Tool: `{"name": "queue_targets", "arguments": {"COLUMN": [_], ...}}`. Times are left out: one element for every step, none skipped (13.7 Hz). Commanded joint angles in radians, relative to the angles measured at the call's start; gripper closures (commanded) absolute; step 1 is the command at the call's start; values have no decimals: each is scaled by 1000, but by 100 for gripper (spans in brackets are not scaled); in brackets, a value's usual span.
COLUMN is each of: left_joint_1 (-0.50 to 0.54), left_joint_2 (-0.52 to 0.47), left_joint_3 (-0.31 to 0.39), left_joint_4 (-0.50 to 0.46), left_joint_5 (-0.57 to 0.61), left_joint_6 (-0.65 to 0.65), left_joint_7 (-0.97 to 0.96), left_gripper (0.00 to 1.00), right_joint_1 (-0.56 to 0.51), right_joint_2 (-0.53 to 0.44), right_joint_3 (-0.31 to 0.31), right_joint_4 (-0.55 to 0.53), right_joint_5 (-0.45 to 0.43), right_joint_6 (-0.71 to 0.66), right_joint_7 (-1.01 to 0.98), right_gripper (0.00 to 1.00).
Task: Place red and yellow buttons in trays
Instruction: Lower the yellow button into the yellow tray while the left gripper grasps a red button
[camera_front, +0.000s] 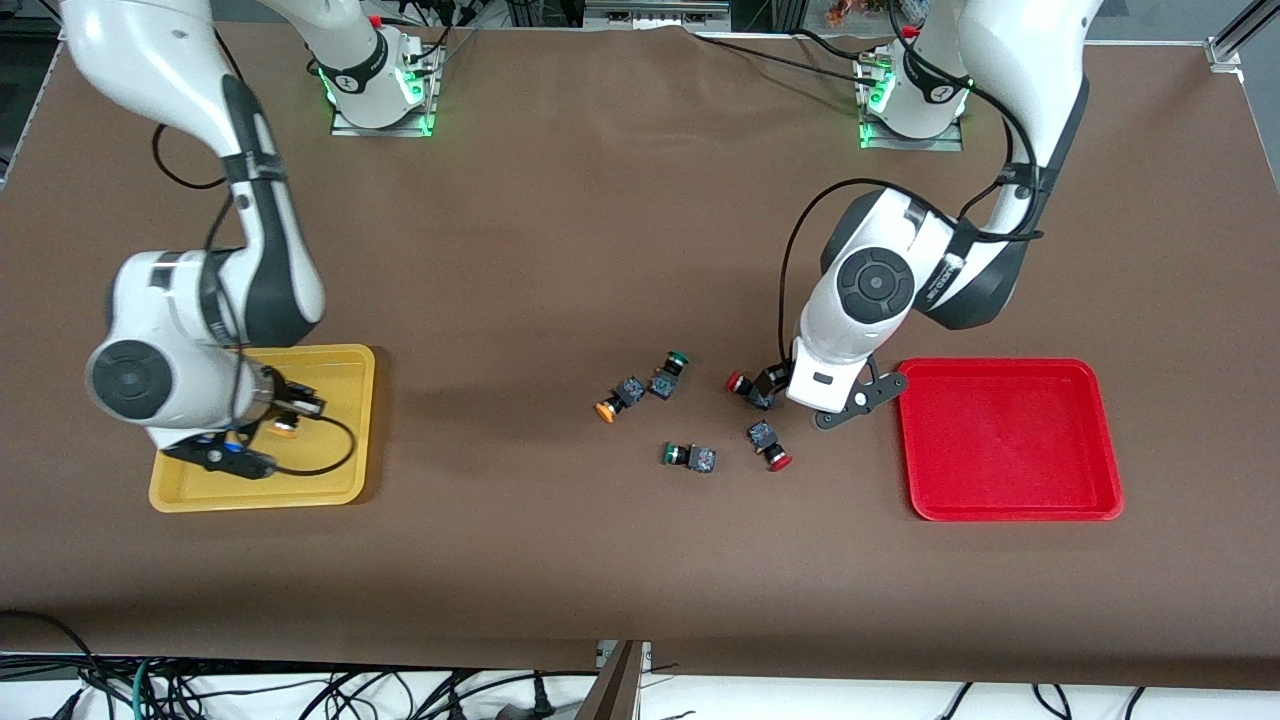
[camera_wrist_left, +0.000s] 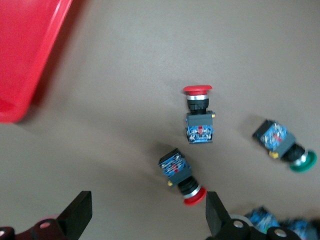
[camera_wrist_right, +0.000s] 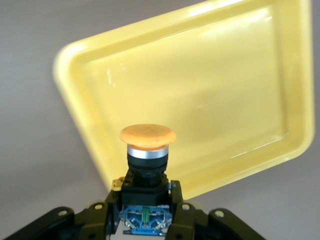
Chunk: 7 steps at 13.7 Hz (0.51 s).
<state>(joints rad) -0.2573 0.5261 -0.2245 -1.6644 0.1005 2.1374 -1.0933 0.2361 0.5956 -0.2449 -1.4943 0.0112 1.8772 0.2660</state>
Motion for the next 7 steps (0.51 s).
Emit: {"name": "queue_targets", "arguments": {"left_joint_1": [-11,-11,-13,-13,-14,-16,-17], "left_joint_2": [6,26,43,60,78,95,112], "left_joint_3": [2,2,2,2,2,2,4], "left_joint_4": [-78,-80,-80,-80,-78,-78,-78], "left_joint_5": [21,21,21,21,21,21,21], "left_joint_6": [117,143,165,194,220,240,265], "left_joint_7": [-217,-290,-357,-425,-475,-511,-549], "left_gripper": [0,0,0,0,0,0,0], "right_joint_1": [-81,-105,-124,-135,-150,-165,-182], "right_joint_2": [27,42,53,65,78,91,104], "right_joint_3": [12,13,15,13,15,13,15], "right_joint_4": [-9,-9,-11,-11,-14,-17,-23], "right_joint_5": [7,10,15,15,15,15,15], "right_joint_6": [52,72,85,94,111,132,157], "right_joint_7": [-143,-186,-223,-255,-290,-335,-384], "right_gripper": [84,84,84,83,83,83,83]}}
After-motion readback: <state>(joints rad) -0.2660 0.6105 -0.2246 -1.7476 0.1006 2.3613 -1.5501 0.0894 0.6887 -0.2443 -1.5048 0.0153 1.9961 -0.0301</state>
